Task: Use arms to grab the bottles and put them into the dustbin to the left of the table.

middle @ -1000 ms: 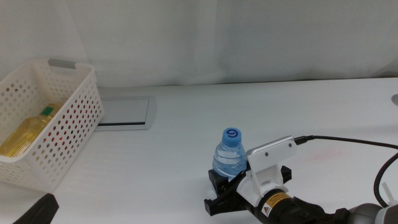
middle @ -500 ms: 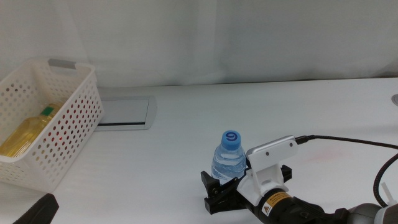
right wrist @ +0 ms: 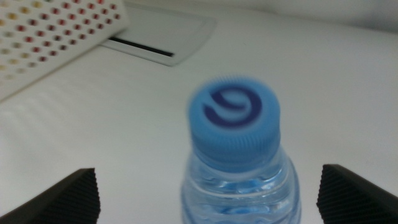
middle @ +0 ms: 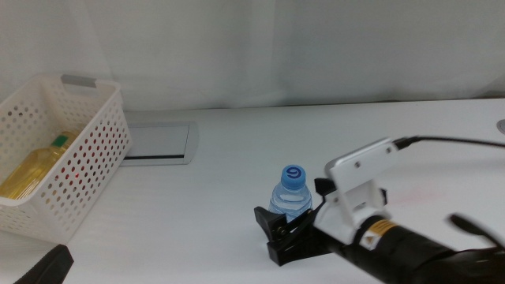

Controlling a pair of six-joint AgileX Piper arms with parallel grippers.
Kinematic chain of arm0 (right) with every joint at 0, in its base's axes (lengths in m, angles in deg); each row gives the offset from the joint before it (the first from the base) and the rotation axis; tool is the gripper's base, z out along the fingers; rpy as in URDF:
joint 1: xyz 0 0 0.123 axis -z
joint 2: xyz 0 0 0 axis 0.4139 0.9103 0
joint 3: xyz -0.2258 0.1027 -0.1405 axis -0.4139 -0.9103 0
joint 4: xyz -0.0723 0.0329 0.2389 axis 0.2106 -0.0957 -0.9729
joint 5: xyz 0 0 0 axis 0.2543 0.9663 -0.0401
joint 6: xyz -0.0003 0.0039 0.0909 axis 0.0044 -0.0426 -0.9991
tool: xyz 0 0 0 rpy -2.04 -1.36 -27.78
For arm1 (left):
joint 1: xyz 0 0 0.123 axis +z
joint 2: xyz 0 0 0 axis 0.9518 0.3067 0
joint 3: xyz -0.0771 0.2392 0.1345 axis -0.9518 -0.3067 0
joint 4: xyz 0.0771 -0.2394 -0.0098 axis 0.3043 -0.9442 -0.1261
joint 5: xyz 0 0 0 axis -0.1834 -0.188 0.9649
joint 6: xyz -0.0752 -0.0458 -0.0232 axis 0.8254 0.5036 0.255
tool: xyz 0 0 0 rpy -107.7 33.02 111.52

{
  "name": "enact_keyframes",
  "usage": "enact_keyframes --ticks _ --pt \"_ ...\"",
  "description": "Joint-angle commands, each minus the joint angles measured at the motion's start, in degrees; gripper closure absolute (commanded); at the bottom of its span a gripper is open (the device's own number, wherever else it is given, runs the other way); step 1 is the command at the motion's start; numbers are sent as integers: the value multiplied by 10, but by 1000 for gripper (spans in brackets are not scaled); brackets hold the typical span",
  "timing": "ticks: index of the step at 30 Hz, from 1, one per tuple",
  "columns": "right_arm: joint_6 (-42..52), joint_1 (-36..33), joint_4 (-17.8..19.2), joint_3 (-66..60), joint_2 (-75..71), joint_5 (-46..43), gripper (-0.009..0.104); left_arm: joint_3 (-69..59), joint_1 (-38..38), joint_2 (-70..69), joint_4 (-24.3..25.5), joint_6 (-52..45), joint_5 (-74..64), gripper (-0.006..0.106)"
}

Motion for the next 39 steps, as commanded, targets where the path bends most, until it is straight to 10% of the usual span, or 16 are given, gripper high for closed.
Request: enact_keyframes --ticks 1,7,14,19,28,39 --pt "60 2 -33 1 -51 46 1 -3 -3 3 -7 6 5 13" --pt "259 2 -204 1 -196 124 1 -3 -3 3 -7 6 8 13" --pt "728 10 -648 1 -363 2 1 -3 -3 3 -7 6 8 13" --pt "844 8 -659 0 -478 -148 3 -3 -3 3 -7 6 9 13" --pt "902 8 -659 0 -568 -155 4 -3 -3 3 -11 6 8 13" --pt "924 8 -659 0 -567 -159 4 1 -3 106 -151 -69 -27 13"
